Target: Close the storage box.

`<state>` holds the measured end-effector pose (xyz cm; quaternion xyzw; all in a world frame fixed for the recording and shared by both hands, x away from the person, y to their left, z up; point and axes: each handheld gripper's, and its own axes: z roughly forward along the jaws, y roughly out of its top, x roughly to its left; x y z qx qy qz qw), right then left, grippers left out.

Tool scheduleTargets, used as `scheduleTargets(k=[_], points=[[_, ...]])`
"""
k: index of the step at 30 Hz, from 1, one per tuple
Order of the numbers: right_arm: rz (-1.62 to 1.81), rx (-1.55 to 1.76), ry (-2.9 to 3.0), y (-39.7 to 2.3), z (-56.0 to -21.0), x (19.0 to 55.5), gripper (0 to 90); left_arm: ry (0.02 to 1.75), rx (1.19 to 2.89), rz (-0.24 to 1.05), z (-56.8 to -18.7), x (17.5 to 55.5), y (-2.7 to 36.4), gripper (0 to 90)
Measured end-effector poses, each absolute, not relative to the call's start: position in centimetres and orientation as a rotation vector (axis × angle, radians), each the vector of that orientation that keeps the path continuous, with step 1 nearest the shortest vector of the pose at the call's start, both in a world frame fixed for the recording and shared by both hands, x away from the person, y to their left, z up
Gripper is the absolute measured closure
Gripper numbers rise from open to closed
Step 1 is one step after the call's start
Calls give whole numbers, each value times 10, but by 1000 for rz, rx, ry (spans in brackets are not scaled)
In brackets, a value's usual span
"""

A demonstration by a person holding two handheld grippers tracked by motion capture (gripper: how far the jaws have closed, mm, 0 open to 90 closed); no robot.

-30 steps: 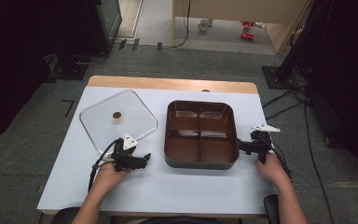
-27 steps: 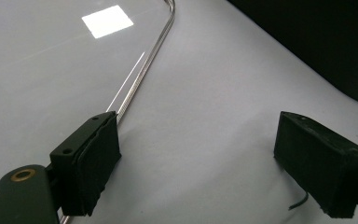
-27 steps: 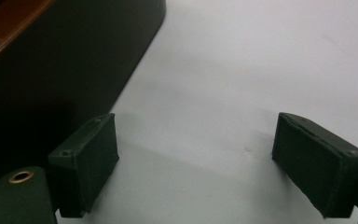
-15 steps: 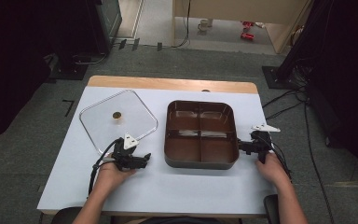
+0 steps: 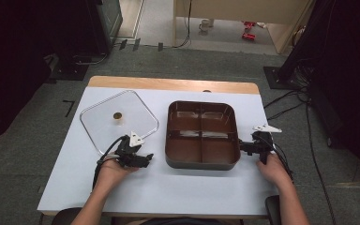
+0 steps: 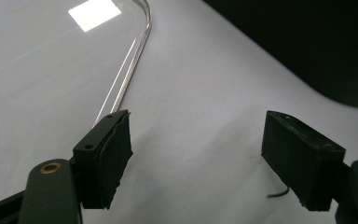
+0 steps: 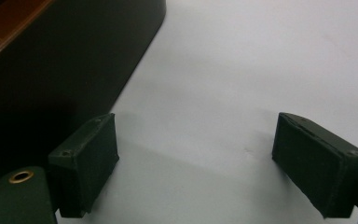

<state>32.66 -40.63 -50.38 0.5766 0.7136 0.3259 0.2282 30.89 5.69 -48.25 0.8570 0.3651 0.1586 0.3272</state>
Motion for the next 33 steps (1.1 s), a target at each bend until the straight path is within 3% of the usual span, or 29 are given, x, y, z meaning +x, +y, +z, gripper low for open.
scheduleTargets(k=[6, 11, 33], points=[[898, 1588, 1965, -406, -504, 327, 139, 954, 2235, 350, -476, 311, 59, 249], [897, 1588, 1965, -406, -504, 327, 139, 925, 2220, 366, -469, 311, 61, 302], [897, 1587, 1966, -406, -504, 327, 139, 960, 2184, 337, -446, 349, 70, 343]])
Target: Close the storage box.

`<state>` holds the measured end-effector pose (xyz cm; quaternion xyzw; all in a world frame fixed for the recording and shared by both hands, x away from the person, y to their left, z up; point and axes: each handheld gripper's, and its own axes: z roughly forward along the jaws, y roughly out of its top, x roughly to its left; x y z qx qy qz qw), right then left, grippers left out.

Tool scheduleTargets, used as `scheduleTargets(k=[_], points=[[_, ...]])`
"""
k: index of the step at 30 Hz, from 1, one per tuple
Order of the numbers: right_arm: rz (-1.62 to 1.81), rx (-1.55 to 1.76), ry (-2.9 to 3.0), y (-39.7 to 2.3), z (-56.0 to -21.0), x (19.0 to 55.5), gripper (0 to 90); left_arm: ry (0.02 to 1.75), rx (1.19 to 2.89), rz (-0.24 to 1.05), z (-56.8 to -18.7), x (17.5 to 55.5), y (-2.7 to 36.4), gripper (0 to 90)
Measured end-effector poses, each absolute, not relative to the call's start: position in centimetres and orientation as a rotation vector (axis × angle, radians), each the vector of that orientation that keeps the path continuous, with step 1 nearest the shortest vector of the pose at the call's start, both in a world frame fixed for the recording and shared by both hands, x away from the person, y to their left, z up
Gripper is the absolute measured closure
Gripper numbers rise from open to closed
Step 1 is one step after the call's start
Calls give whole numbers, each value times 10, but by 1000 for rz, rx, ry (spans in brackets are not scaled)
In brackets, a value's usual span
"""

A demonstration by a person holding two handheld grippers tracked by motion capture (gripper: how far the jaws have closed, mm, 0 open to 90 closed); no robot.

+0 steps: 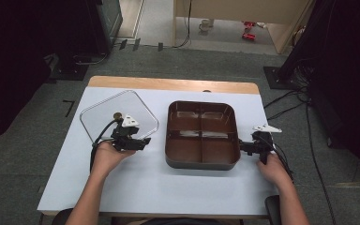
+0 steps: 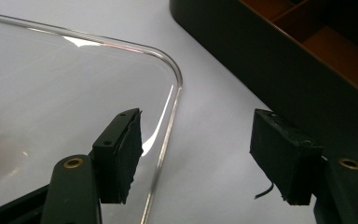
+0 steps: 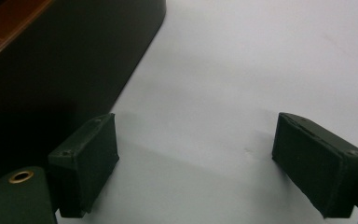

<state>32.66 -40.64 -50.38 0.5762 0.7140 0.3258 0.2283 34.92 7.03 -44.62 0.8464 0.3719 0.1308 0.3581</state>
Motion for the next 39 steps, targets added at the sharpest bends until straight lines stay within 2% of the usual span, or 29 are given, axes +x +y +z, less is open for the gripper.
scheduleTargets(k=[9, 12, 13, 16, 23, 39], points=[[897, 1587, 1966, -406, -504, 327, 139, 1000, 2148, 311, -442, 367, 77, 338], [897, 1588, 1966, -406, -504, 327, 139, 994, 2137, 312, -442, 371, 79, 356], [897, 1587, 1966, -406, -504, 327, 139, 979, 2122, 320, -441, 373, 80, 393], [897, 1587, 1966, -406, -504, 327, 139, 984, 2130, 340, -440, 377, 82, 385], [894, 1586, 1966, -406, -504, 327, 141, 1043, 2097, 298, -438, 395, 94, 407], [896, 1586, 1964, -406, -504, 327, 141, 1046, 2082, 405, -434, 418, 129, 422]])
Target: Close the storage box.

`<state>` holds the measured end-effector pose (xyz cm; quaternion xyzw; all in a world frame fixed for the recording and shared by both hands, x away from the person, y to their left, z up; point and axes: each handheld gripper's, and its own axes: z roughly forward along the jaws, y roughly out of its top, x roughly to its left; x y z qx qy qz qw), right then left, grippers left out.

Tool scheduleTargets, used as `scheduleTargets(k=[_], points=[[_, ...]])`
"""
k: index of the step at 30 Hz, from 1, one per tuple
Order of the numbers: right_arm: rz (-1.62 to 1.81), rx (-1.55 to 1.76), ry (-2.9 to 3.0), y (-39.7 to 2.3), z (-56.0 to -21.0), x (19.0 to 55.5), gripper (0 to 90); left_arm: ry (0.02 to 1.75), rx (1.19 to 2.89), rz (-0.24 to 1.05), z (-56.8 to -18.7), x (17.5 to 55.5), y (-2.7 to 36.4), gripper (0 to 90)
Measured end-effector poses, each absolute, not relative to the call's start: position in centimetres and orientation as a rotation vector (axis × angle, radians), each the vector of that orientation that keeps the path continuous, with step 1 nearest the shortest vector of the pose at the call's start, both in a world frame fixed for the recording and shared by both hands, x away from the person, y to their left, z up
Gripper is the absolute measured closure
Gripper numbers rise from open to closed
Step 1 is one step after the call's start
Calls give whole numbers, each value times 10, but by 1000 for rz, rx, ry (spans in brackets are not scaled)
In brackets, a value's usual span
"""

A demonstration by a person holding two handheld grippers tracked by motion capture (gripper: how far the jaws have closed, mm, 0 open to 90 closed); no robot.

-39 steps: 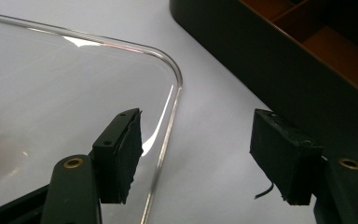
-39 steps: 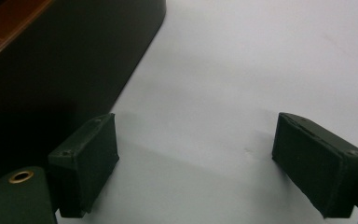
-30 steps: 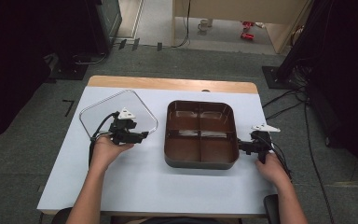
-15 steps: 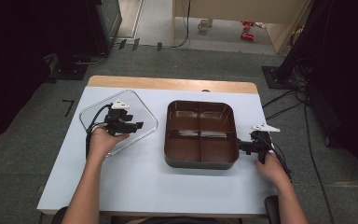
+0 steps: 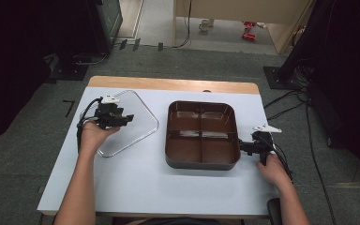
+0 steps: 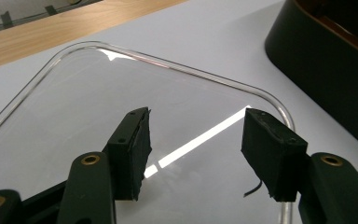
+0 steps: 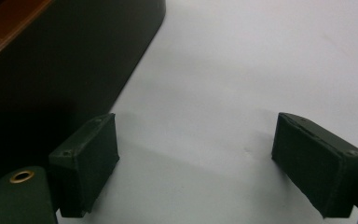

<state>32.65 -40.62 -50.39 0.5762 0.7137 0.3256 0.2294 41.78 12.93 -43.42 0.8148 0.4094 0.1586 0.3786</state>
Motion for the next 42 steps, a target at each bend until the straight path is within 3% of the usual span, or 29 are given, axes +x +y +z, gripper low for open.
scheduleTargets(k=[22, 33, 42], points=[[896, 1585, 1964, -406, -504, 326, 142, 1190, 2075, 427, -468, 441, 148, 440], [897, 1584, 1964, -406, -504, 326, 142, 1242, 2035, 390, -478, 441, 157, 575], [898, 1585, 1964, -406, -504, 326, 142, 1243, 2034, 394, -477, 440, 156, 591]])
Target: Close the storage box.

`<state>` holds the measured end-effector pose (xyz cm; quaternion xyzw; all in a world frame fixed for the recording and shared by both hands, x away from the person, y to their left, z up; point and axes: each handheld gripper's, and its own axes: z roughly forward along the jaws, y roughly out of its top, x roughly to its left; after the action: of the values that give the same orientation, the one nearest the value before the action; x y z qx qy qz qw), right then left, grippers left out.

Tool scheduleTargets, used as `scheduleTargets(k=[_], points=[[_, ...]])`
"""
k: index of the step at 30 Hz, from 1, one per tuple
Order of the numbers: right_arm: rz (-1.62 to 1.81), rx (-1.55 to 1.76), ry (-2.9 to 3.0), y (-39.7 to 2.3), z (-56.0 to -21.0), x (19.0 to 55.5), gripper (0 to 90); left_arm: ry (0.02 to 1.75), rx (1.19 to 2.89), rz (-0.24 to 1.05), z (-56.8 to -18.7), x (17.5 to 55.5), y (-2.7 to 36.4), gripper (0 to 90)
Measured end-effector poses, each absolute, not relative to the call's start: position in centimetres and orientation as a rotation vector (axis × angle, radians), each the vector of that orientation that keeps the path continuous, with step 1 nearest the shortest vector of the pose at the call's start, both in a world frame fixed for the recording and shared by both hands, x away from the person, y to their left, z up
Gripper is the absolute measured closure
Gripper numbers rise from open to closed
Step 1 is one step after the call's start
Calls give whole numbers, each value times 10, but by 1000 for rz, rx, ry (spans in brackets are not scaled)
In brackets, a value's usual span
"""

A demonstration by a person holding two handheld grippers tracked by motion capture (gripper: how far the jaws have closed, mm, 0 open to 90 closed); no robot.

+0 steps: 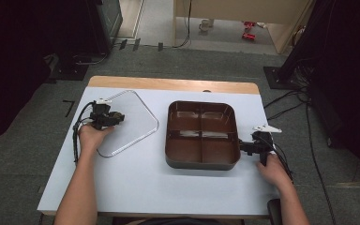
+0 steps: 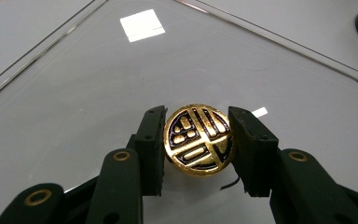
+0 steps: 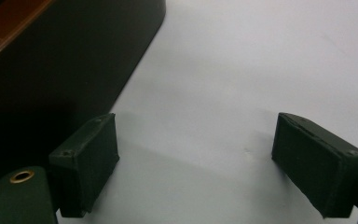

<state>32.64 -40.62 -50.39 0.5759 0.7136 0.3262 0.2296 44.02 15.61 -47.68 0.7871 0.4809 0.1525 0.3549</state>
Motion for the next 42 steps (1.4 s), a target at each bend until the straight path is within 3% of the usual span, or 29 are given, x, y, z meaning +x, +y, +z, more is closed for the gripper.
scheduleTargets(k=[25, 42], points=[[898, 1585, 1964, -406, -504, 326, 141, 1169, 2063, 357, -438, 430, 147, 595], [898, 1584, 1964, -406, -504, 326, 141, 979, 2052, 303, -396, 413, 115, 595]])
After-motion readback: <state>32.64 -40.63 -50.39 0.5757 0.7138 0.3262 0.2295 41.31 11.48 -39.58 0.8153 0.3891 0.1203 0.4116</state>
